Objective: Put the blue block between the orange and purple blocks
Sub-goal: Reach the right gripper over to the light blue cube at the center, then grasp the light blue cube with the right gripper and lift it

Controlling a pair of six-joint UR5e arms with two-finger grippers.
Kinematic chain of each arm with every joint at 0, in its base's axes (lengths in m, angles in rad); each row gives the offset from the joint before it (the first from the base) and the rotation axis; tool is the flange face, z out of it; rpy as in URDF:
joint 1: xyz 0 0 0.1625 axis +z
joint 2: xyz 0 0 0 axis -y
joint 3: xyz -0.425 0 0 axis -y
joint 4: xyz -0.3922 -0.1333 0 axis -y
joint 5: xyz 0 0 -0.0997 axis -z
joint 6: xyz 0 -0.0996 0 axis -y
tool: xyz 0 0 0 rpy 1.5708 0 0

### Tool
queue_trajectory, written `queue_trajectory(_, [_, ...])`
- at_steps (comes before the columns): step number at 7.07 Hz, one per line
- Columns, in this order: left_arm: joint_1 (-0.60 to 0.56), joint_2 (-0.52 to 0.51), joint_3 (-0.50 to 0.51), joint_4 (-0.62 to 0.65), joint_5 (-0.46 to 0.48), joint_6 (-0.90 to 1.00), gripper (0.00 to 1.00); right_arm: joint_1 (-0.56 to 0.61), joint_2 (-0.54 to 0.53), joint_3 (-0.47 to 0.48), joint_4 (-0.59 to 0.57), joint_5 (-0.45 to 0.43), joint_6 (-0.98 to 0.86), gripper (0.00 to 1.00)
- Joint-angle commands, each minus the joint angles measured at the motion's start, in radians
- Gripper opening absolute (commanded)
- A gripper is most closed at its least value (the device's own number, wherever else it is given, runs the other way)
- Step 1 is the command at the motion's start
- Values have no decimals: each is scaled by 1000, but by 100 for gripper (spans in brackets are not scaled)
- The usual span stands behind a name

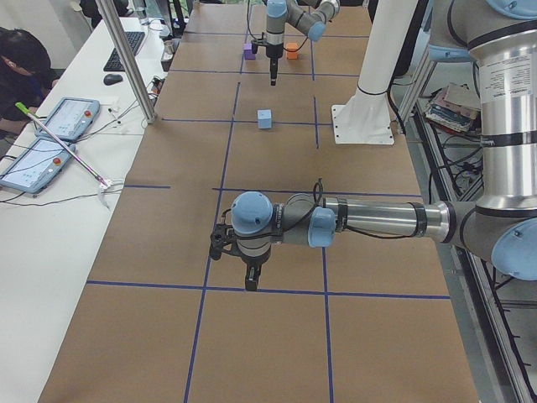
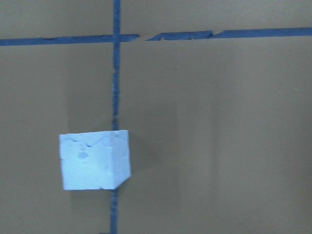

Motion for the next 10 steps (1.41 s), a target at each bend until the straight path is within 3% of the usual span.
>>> queue_trajectory(1, [-1,2,-14,1,0,-1,100,-42,220,-255,3,-51,47,100])
queue_trajectory(2, [-1,2,-14,0,0,-1,100,-42,246,-312,3,-68,27,100])
queue_trajectory(10, [-1,1,-19,1,0,-3,100,-87,250,-437,7,-117,-57,98])
